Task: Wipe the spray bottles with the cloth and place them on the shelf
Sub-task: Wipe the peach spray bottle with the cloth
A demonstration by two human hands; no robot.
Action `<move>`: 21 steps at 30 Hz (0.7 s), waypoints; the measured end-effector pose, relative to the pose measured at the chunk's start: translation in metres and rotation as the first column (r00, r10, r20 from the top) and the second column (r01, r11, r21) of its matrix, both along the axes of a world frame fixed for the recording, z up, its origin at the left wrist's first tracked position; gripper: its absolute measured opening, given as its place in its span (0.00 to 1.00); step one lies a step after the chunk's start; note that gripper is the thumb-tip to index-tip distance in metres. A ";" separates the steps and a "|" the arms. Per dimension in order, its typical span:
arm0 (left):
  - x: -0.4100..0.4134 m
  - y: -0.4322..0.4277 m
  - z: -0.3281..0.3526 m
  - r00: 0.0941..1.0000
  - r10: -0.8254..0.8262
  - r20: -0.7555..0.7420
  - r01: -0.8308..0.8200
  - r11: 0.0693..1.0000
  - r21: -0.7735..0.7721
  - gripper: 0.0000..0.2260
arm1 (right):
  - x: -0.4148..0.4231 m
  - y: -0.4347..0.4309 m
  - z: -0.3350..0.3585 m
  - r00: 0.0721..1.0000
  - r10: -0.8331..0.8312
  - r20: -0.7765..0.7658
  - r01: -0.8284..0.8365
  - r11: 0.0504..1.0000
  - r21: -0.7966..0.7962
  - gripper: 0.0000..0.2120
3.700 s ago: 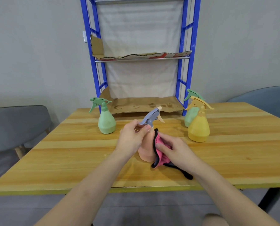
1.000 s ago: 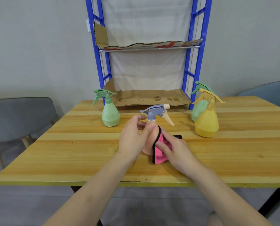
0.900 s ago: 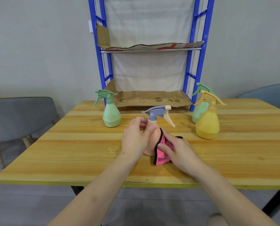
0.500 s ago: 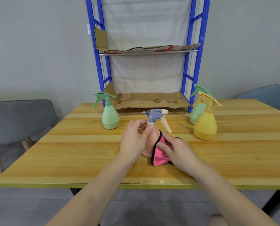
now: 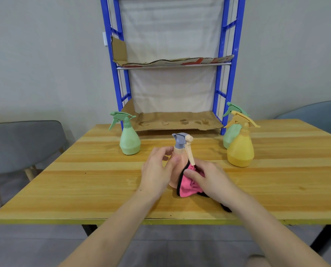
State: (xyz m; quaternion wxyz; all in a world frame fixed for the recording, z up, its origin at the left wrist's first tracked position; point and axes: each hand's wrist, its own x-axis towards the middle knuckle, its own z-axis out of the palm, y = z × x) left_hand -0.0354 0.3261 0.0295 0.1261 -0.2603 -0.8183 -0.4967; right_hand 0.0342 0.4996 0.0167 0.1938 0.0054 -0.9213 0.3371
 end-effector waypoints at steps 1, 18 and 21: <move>0.002 0.000 -0.001 1.000 -0.009 0.009 0.009 1.000 0.009 0.20 | -0.001 -0.003 0.005 1.000 0.019 -0.016 -0.020 1.000 -0.017 0.19; -0.001 -0.006 -0.006 0.985 -0.140 0.104 0.128 0.985 0.113 0.11 | -0.001 -0.018 0.008 0.998 0.015 -0.060 -0.019 0.998 -0.066 0.29; -0.001 -0.008 -0.008 0.991 -0.106 0.081 0.099 0.992 0.083 0.11 | 0.002 -0.016 -0.003 1.000 -0.015 -0.027 0.014 0.999 -0.030 0.26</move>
